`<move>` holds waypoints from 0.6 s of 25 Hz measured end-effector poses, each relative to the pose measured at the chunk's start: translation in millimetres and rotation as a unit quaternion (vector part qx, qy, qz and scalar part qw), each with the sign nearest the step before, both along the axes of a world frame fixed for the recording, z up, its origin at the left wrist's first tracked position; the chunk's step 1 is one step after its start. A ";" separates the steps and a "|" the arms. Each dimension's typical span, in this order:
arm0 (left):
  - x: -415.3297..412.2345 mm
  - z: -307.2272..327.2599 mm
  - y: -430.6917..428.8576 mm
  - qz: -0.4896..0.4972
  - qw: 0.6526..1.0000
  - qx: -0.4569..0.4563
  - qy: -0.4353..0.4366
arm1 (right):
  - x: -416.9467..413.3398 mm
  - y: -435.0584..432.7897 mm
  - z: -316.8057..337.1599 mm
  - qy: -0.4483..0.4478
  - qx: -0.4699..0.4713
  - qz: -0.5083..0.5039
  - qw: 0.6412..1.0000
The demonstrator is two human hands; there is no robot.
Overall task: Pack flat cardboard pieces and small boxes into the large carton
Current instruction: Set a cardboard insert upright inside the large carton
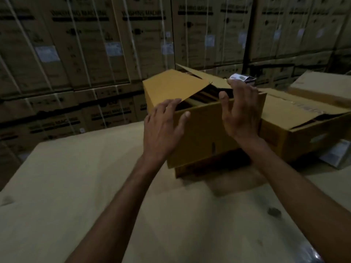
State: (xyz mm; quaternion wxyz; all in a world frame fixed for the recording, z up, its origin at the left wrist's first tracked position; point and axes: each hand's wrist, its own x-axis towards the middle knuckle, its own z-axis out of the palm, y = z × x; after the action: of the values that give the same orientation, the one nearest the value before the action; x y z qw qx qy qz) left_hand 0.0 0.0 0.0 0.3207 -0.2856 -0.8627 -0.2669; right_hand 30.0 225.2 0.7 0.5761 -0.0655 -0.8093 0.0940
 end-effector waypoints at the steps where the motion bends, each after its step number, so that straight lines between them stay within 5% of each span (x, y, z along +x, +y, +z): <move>1: -15.7 7.4 15.2 0.007 1.000 0.007 -0.004 | -13.2 18.3 6.2 -0.010 -0.013 -0.005 1.000; 5: -62.1 21.5 58.3 0.070 0.992 -0.062 -0.079 | -48.7 63.0 6.6 -0.180 -0.082 -0.004 0.980; 11: -73.8 0.1 71.7 0.147 0.988 -0.049 -0.009 | -67.8 98.3 5.1 -0.214 -0.077 -0.013 0.974; 15: -88.4 27.0 70.7 0.155 0.981 -0.068 -0.101 | -89.9 136.1 36.9 -0.368 -0.169 -0.112 0.908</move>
State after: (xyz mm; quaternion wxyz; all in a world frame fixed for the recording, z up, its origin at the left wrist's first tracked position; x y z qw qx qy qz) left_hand -88.4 70.7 27.0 0.2497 -0.1415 -0.9404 -0.1826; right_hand -60.0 361.2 37.6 0.2249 -0.2821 -0.9231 0.1329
